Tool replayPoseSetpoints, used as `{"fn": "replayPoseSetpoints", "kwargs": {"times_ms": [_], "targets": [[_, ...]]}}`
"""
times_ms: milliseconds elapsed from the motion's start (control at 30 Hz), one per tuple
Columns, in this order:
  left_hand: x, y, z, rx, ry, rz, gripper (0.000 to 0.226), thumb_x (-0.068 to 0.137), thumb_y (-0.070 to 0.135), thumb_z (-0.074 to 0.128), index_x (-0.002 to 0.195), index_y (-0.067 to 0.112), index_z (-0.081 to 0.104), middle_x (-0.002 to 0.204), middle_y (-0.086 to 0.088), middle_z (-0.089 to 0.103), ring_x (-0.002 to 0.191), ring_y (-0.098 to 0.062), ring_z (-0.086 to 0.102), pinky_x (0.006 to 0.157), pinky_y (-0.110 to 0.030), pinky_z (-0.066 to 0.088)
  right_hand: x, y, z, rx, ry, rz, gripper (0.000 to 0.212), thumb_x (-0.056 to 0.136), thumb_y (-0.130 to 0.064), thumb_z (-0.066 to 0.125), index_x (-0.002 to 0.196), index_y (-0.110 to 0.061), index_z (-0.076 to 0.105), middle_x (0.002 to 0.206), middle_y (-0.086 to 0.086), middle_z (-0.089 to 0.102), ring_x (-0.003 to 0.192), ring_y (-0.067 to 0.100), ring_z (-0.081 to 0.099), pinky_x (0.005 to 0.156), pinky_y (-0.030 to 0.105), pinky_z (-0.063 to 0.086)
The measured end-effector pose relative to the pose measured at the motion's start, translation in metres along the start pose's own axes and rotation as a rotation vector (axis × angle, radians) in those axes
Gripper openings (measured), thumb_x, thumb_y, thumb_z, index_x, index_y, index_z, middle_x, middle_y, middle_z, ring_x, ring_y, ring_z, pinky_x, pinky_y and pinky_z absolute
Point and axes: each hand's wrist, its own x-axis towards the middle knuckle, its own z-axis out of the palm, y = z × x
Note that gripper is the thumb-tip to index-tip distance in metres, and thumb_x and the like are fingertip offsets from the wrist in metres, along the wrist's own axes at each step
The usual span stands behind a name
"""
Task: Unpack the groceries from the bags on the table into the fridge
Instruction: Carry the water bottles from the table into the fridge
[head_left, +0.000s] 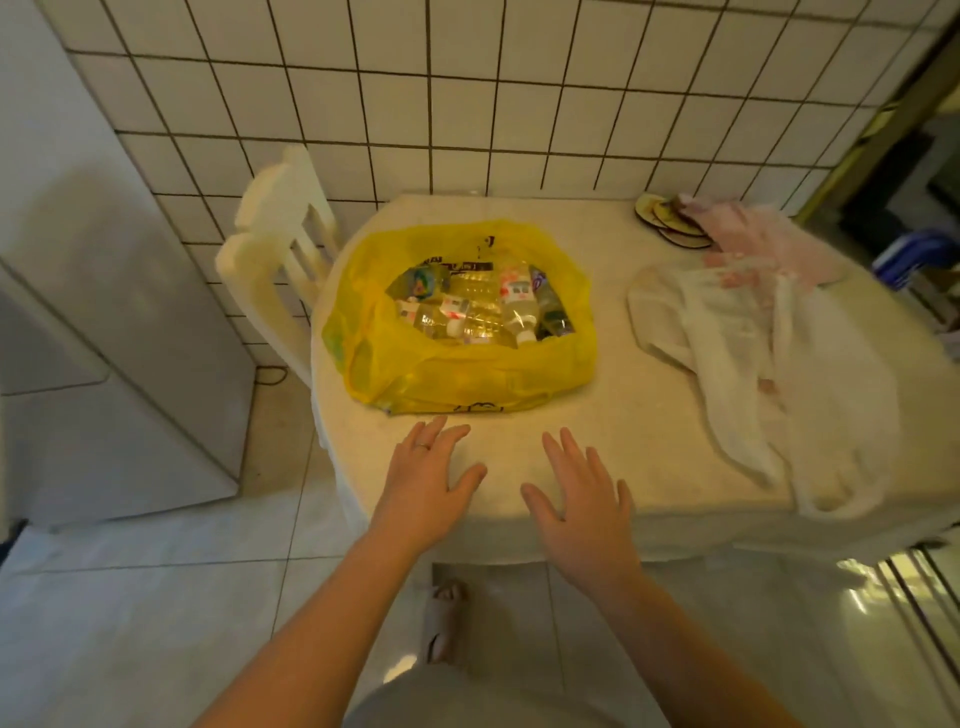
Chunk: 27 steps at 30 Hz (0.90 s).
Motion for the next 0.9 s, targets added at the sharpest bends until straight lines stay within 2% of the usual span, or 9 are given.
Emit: {"fn": "replayPoseSetpoints", "kwargs": {"times_ms": [100, 167, 233, 333, 433, 567, 667, 800, 900], "targets": [[0.049, -0.002, -0.015, -0.009, 0.009, 0.019, 0.057, 0.093, 0.051, 0.059, 0.144, 0.028, 0.048, 0.158, -0.005, 0.035, 0.149, -0.027, 0.025, 0.119, -0.046, 0.026, 0.043, -0.016, -0.014, -0.001, 0.031, -0.037, 0.075, 0.085, -0.072, 0.021, 0.155, -0.044, 0.016, 0.164, -0.019, 0.008, 0.153, 0.014, 0.005, 0.120, 0.049, 0.007], [0.083, -0.006, -0.027, -0.002, 0.021, 0.033, 0.056, 0.093, 0.048, 0.063, 0.143, 0.026, 0.049, 0.157, -0.006, 0.036, 0.147, -0.027, 0.027, 0.119, -0.046, 0.028, 0.075, -0.027, -0.023, 0.035, 0.079, -0.087, 0.076, 0.083, -0.071, 0.021, 0.154, -0.041, 0.023, 0.162, -0.017, 0.020, 0.152, 0.014, 0.015, 0.119, 0.047, 0.015], [0.115, -0.012, -0.038, 0.002, 0.017, 0.034, 0.055, 0.093, 0.045, 0.065, 0.142, 0.025, 0.050, 0.156, -0.006, 0.037, 0.146, -0.027, 0.027, 0.119, -0.044, 0.028, 0.106, -0.035, -0.028, 0.081, 0.118, -0.116, 0.071, 0.087, -0.064, 0.033, 0.152, -0.036, 0.032, 0.158, -0.013, 0.033, 0.149, 0.016, 0.025, 0.115, 0.044, 0.022], [0.158, -0.021, -0.050, 0.038, 0.010, 0.057, 0.050, 0.093, 0.042, 0.065, 0.139, 0.025, 0.053, 0.153, -0.004, 0.041, 0.144, -0.024, 0.030, 0.119, -0.040, 0.029, 0.150, -0.043, -0.030, 0.111, 0.112, -0.122, 0.061, 0.095, -0.044, 0.054, 0.151, -0.029, 0.037, 0.154, -0.006, 0.041, 0.145, 0.020, 0.033, 0.114, 0.046, 0.030], [0.193, -0.026, -0.059, 0.105, -0.033, 0.061, 0.048, 0.095, 0.043, 0.061, 0.139, 0.025, 0.052, 0.150, -0.001, 0.044, 0.141, -0.022, 0.033, 0.117, -0.037, 0.029, 0.192, -0.049, -0.030, 0.069, 0.077, -0.092, 0.063, 0.096, -0.038, 0.059, 0.152, -0.026, 0.035, 0.153, -0.001, 0.042, 0.142, 0.023, 0.036, 0.114, 0.047, 0.034], [0.238, -0.032, -0.067, 0.200, -0.099, 0.079, 0.048, 0.094, 0.040, 0.063, 0.138, 0.025, 0.052, 0.146, -0.002, 0.049, 0.137, -0.024, 0.040, 0.115, -0.040, 0.034, 0.242, -0.054, -0.029, -0.070, 0.030, -0.033, 0.065, 0.097, -0.044, 0.054, 0.153, -0.022, 0.030, 0.158, 0.002, 0.035, 0.146, 0.026, 0.030, 0.118, 0.046, 0.026], [0.265, -0.038, -0.071, 0.347, -0.170, 0.044, 0.049, 0.093, 0.039, 0.060, 0.139, 0.027, 0.048, 0.148, -0.002, 0.045, 0.137, -0.027, 0.039, 0.114, -0.043, 0.034, 0.272, -0.051, -0.023, -0.194, -0.014, 0.043, 0.070, 0.096, -0.047, 0.050, 0.155, -0.022, 0.023, 0.160, 0.002, 0.030, 0.147, 0.027, 0.026, 0.119, 0.047, 0.024], [0.286, -0.047, -0.078, 0.471, -0.281, -0.019, 0.058, 0.090, 0.034, 0.060, 0.144, 0.027, 0.040, 0.151, -0.003, 0.040, 0.140, -0.031, 0.035, 0.112, -0.048, 0.034, 0.292, -0.046, -0.015, -0.262, -0.017, 0.128, 0.070, 0.093, -0.048, 0.054, 0.151, -0.023, 0.024, 0.154, 0.005, 0.035, 0.138, 0.030, 0.038, 0.110, 0.049, 0.037], [0.296, -0.054, -0.080, 0.536, -0.322, 0.007, 0.063, 0.088, 0.028, 0.063, 0.146, 0.027, 0.038, 0.152, -0.002, 0.038, 0.143, -0.031, 0.032, 0.113, -0.048, 0.035, 0.300, -0.046, -0.008, -0.294, 0.008, 0.138, 0.072, 0.092, -0.041, 0.060, 0.150, -0.023, 0.020, 0.147, 0.009, 0.033, 0.123, 0.033, 0.054, 0.094, 0.045, 0.050]]}}
